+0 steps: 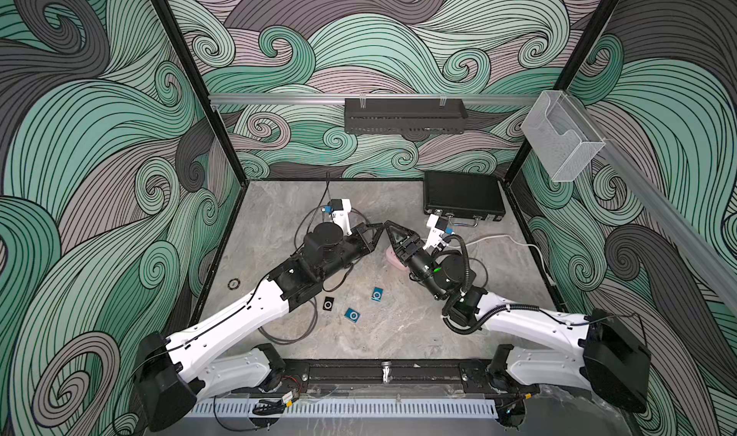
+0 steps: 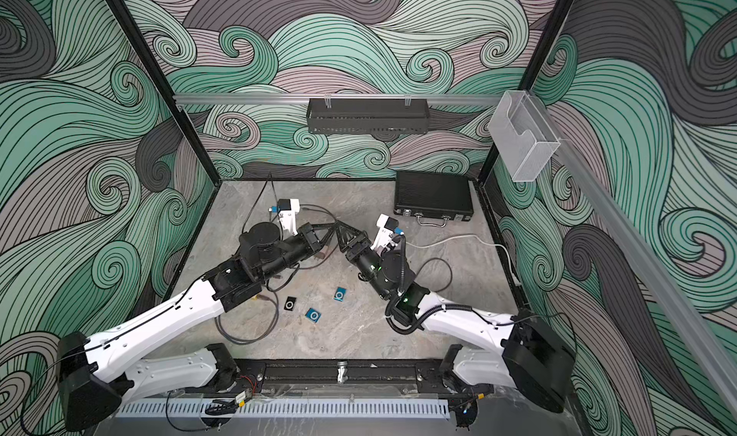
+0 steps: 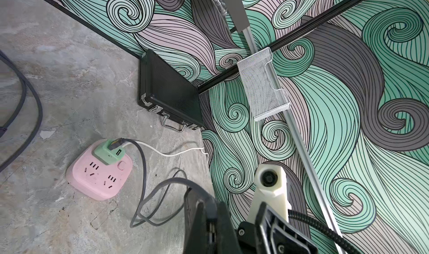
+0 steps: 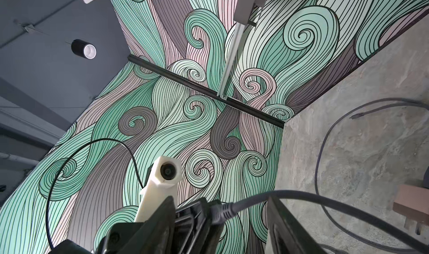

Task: Charge mp3
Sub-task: Pick up the charging cable from the center of the board.

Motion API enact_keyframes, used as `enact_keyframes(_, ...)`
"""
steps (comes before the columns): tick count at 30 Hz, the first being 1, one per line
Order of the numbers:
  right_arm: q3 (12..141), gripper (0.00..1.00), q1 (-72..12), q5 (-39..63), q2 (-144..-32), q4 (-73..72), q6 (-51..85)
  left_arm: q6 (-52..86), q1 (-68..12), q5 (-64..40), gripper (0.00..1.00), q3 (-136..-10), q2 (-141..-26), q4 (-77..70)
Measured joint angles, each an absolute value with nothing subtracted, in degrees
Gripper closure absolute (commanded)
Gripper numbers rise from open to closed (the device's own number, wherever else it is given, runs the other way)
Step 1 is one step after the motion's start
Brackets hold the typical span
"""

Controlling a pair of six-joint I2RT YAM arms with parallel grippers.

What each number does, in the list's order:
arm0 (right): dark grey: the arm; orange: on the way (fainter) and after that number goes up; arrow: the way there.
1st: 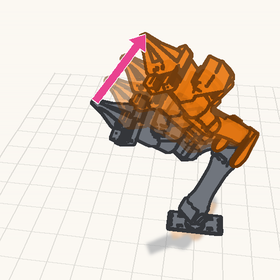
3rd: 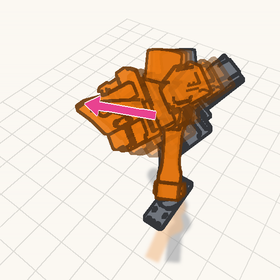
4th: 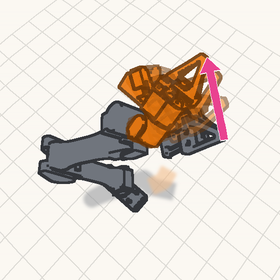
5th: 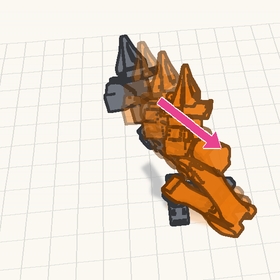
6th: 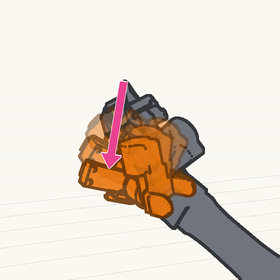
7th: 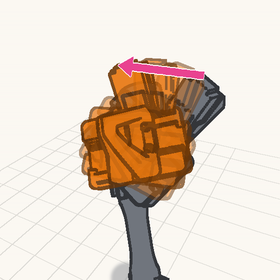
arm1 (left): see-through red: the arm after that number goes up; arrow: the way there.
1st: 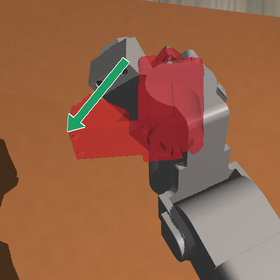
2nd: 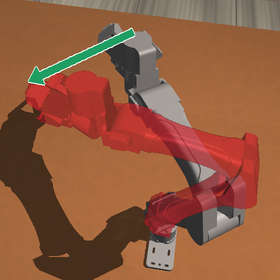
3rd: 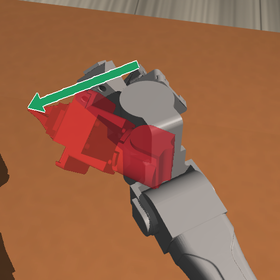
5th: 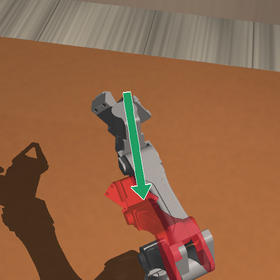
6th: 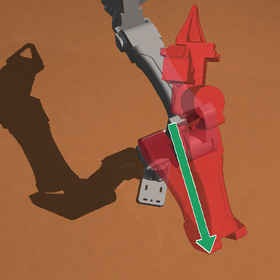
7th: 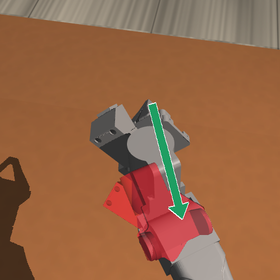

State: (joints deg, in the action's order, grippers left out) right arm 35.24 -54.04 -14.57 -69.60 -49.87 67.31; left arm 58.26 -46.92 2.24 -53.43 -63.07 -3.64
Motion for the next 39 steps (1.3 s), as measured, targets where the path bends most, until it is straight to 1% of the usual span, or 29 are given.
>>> enact_keyframes(2,35.5,0.35,-54.2,-14.6,-67.0,-45.7,68.2,57.4,-47.1,3.3,0.97,-53.4,-62.5,-2.5)
enact_keyframes(6,36.4,0.34,-54.5,-15.2,-61.0,-39.0,70.0,55.9,-47.5,4.9,0.97,-53.5,-61.6,-0.8)
enact_keyframes(9,37.4,0.34,-54.5,-15.5,-58.7,-35.7,71.8,55.5,-47.6,5.2,0.97,-53.5,-61.7,-0.6)
enact_keyframes(19,36.6,0.31,-55.4,-15.0,-62.8,-33.4,79.1,55.5,-47.8,5.1,0.97,-53.6,-63.4,-2.0)
enact_keyframes(27,35.9,0.31,-55.4,-15.4,-65.8,-38.4,81.4,56.1,-49.1,4.2,0.97,-53.7,-64.8,-3.3)
enact_keyframes(30,35.6,0.36,-55.4,-16.2,-67.3,-41.0,82.0,56.5,-49.6,3.9,0.97,-53.7,-64.8,-3.6)
enact_keyframes(31,35.5,0.39,-55.4,-16.5,-67.7,-41.4,82.1,56.7,-49.7,3.8,0.97,-53.7,-64.8,-3.8)
enact_keyframes(33,35.5,0.47,-55.4,-16.9,-68.2,-42.6,82.2,57.1,-50.1,3.8,0.97,-53.7,-64.8,-3.7)
enact_keyframes(35,35.4,0.61,-55.4,-17.6,-68.3,-43.7,82.1,57.4,-50.2,3.8,0.97,-53.6,-64.8,-3.7)
enact_keyframes(36,35.4,0.65,-55.4,-18.0,-68.3,-44.3,82.3,57.5,-50.4,3.8,0.97,-53.6,-64.7,-3.7)
enact_keyframes(39,34.9,0.71,-55.4,-19.2,-68.3,-46.1,81.4,58.1,-50.5,3.9,0.97,-53.4,-64.5,-4.0)
